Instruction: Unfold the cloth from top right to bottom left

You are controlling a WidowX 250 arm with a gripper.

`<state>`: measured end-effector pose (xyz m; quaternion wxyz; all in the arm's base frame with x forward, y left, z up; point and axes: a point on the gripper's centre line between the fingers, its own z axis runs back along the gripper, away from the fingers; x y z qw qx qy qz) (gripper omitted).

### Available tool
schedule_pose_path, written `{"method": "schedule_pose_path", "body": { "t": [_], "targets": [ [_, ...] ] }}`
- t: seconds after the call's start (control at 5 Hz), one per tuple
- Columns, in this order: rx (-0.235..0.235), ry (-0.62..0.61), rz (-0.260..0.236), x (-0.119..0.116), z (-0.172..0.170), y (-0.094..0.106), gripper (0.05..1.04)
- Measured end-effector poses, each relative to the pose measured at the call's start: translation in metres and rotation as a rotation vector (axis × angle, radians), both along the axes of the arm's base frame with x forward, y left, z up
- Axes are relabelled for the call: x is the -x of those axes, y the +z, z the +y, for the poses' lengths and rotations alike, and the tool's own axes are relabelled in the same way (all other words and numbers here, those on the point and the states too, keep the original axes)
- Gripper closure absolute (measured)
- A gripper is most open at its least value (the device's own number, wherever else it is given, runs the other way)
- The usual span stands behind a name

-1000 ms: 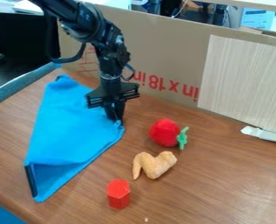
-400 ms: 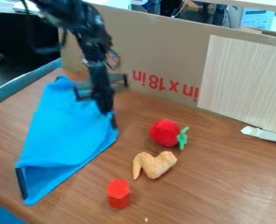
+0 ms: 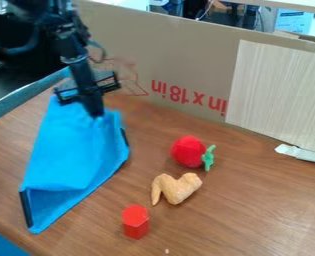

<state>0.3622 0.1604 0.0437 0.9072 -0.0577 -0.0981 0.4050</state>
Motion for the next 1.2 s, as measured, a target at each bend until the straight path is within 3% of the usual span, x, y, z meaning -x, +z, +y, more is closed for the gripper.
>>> {"method": "schedule_pose_path", "body": {
  "t": [0.2,0.8,1.0,1.2],
  "targets": [
    [-0.033,-0.031,-0.007,0.016,0.024,-0.004,1.029],
    [-0.142,-0.065,-0.034,0.063,0.083,0.013,1.029],
    [-0.195,-0.04,-0.019,0.071,0.107,0.011,1.029],
    [-0.241,-0.023,0.043,0.079,0.131,-0.001,1.029]
  ]
}}
